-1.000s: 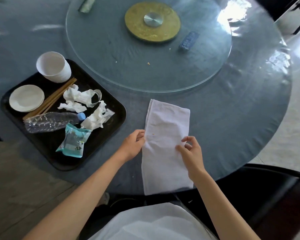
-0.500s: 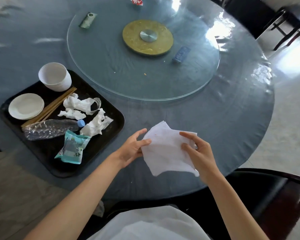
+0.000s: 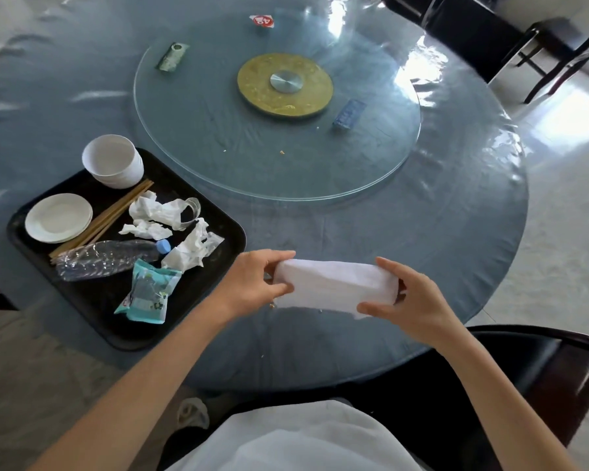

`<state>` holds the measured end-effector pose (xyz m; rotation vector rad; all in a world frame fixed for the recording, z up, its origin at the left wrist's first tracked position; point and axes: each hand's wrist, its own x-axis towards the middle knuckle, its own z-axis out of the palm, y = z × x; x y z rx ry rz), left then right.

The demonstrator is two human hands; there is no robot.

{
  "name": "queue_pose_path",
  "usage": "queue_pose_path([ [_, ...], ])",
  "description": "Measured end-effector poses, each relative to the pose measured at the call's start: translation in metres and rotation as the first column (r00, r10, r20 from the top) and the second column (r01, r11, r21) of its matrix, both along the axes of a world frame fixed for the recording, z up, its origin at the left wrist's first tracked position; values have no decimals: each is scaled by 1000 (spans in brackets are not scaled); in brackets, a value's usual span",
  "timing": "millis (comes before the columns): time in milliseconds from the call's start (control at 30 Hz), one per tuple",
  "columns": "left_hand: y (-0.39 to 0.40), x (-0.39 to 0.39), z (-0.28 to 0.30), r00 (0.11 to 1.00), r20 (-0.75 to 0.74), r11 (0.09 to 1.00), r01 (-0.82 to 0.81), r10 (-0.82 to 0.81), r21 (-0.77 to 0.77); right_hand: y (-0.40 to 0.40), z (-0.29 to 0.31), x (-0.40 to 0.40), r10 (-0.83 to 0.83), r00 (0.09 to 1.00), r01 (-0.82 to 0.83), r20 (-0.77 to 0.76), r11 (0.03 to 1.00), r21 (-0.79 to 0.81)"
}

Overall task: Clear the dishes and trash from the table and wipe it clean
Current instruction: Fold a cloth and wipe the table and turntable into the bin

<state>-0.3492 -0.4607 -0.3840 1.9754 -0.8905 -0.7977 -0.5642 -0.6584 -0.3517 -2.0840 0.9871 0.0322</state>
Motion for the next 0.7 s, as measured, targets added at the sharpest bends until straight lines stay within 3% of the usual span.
queue_pose_path([
  [100,-4,5,4,983,180,998,37,-29,-44,-4,5,3,113,993,-114,-21,943,-313],
  [167,-4,11,6,979,200,998,35,-24,-52,-10,6,-1,114,992,-88,50,926,-366],
  [233,-2,18,10,996,80,997,39,-33,-67,-18,6,-6,123,980,-82,156,964,-251],
  [300,-2,20,19,977,-204,986,34,-67,-161,-18,15,-7,42,941,-83,336,991,106],
  [367,-5,19,27,944,-315,974,28,-101,-226,-13,20,-3,-67,894,-93,443,939,331],
  [600,-25,10,22,903,-429,987,-69,-2,-148,-4,-5,24,-301,893,207,335,935,288],
  [700,-27,12,12,823,-567,997,-61,23,-48,-7,-16,31,-464,860,364,213,850,380],
])
